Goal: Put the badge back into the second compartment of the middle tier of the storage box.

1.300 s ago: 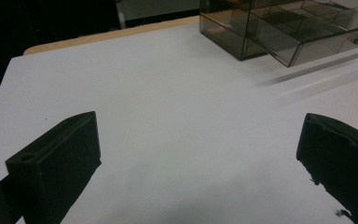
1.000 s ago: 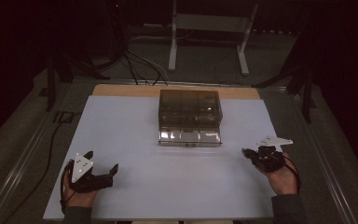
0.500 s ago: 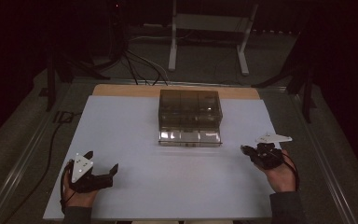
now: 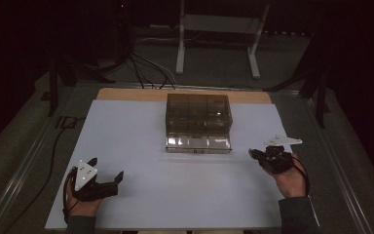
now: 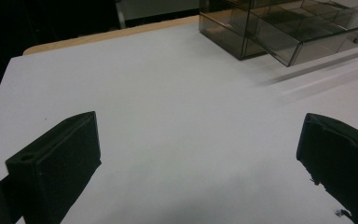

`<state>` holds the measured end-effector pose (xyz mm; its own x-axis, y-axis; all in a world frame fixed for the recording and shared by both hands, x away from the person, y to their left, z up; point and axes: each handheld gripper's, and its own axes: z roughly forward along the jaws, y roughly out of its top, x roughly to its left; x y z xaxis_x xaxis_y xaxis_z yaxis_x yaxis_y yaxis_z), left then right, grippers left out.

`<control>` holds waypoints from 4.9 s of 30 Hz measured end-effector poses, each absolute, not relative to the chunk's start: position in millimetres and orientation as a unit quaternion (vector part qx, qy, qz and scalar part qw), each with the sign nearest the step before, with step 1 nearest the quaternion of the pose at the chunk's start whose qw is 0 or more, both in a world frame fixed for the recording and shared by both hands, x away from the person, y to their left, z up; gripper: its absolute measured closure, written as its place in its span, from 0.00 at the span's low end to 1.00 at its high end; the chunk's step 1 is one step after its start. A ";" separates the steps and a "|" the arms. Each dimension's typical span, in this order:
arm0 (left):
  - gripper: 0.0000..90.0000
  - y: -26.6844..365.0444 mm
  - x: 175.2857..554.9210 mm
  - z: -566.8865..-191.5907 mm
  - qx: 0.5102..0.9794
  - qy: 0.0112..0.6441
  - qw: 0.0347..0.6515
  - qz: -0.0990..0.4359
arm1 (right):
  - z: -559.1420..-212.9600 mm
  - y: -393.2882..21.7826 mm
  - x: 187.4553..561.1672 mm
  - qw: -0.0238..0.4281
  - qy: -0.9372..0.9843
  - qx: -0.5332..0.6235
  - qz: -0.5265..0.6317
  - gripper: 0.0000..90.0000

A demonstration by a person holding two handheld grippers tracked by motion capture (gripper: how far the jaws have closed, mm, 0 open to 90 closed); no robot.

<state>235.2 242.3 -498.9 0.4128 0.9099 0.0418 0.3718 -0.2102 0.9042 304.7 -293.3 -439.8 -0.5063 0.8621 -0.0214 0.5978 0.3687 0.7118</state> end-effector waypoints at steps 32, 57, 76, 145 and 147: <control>0.01 242.6 235.5 -498.9 0.715 0.449 0.441 0.304 | -426.8 -271.2 318.7 0.198 0.806 0.442 0.340 0.98; 0.01 242.6 235.5 -498.8 0.715 0.450 0.440 0.304 | -415.7 -254.3 329.5 0.189 0.808 0.436 0.349 0.98; 0.01 242.8 235.4 -498.7 0.715 0.450 0.440 0.304 | -410.3 -241.1 338.9 0.183 0.810 0.429 0.355 0.98; 0.01 242.6 235.3 -498.3 0.715 0.449 0.442 0.303 | -411.7 -185.9 376.5 0.155 0.826 0.403 0.361 0.98; 0.01 242.6 235.4 -498.4 0.715 0.449 0.442 0.303 | -412.9 -183.7 377.5 0.152 0.827 0.403 0.361 0.98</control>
